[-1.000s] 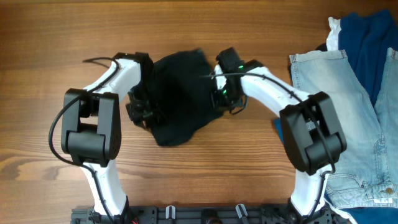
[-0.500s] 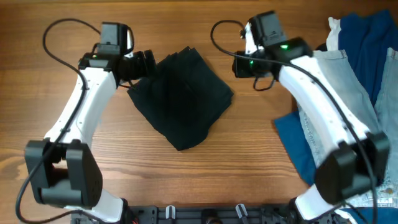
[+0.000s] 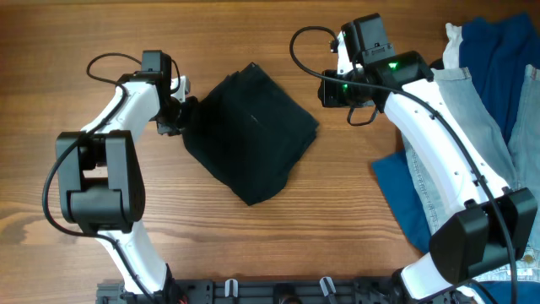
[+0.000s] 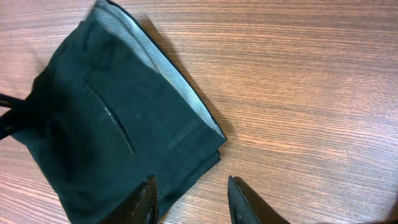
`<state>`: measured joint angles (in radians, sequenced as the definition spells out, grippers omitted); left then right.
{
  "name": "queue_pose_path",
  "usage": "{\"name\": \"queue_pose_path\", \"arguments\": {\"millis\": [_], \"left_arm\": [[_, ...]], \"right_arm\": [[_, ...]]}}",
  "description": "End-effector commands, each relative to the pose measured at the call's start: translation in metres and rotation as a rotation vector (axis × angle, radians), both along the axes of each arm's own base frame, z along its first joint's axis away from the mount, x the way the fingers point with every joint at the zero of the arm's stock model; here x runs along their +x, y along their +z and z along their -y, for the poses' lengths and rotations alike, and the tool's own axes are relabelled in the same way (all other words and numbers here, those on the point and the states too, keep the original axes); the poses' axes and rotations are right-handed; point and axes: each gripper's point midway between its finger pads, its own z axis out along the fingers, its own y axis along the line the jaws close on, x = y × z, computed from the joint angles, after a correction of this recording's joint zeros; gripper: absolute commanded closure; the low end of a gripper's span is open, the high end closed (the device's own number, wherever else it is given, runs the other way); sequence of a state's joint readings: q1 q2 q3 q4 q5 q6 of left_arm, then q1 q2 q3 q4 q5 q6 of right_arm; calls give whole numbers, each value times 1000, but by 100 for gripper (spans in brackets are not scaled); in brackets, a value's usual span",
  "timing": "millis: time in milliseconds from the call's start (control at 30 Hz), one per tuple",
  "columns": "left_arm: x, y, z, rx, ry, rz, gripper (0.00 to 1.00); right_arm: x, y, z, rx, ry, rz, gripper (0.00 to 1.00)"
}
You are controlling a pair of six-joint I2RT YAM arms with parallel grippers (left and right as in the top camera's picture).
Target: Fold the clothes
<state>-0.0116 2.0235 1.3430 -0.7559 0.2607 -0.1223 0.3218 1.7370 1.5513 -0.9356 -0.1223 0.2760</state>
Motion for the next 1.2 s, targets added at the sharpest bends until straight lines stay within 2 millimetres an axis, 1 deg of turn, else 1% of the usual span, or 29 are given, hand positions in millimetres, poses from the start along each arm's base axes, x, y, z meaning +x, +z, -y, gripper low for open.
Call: {"name": "queue_pose_path", "arguments": {"millis": [0,67,167,233,267,300,367,400,433,467,500,567,633,700,767,800,833,867,900,933,967,1000,1033,1100,1133,1167], "left_arm": [[-14,-10,-4,-25,8,-69,96],[-17,-9,-20,-18,55,-86,96],[-14,1,-69,46,225,-73,96],[-10,20,-126,56,404,-6,96],[-9,26,-145,55,467,20,96],[-11,35,-176,56,566,54,96],[-23,41,-230,61,728,92,96],[-39,41,-262,54,854,87,96],[-51,41,-282,46,935,84,93],[-61,41,-297,43,999,85,87],[-67,42,-308,44,1036,89,85],[-81,43,-331,39,1102,109,87],[-77,49,-339,-1,1110,165,89],[-70,53,-345,5,1094,212,89],[-69,53,-345,11,1080,217,87],[-69,53,-345,12,1080,216,82],[-70,52,-346,16,1082,211,69],[-72,51,-347,28,1086,203,50],[-79,49,-351,72,1101,179,0],[-87,46,-355,115,1118,153,0],[-99,43,-360,177,1154,111,0],[-103,43,-362,196,1167,98,0],[-101,43,-362,190,1164,105,0],[-93,51,-360,192,1128,135,0],[-85,60,-358,207,1078,163,0],[-74,75,-354,223,1038,203,0]], "right_arm": [[0,-4,0,-13,-13,-6,63],[0,-4,0,-14,-13,-6,63],[0,-4,0,-14,-13,-7,63],[0,-4,1,-14,-13,-8,63],[0,-4,1,-15,-13,-9,63],[-1,-4,1,-15,-13,-12,62],[-3,-6,2,-19,-12,-21,63],[-5,-6,2,-22,-12,-29,62],[-6,-7,3,-24,-12,-33,63],[-6,-7,3,-24,-12,-35,63],[-6,-7,3,-24,-12,-36,62],[-7,-7,3,-25,-12,-37,62],[-8,-8,3,-27,-12,-45,63],[-13,-10,5,-35,-10,-64,63],[-14,-11,5,-39,-5,-68,63],[-14,-10,5,-39,-5,-67,62],[-14,-10,5,-38,-5,-66,63],[-13,-10,5,-38,-5,-66,62],[-14,-10,5,-38,-4,-66,63],[-14,-10,5,-38,-4,-66,62],[-13,-10,5,-38,-4,-65,59],[-13,-10,5,-38,-5,-65,58],[-12,-10,5,-37,-4,-60,55],[-9,-8,4,-31,-5,-47,46],[-7,-8,3,-29,-5,-39,43],[-5,-7,2,-27,-1,-28,39]]}}
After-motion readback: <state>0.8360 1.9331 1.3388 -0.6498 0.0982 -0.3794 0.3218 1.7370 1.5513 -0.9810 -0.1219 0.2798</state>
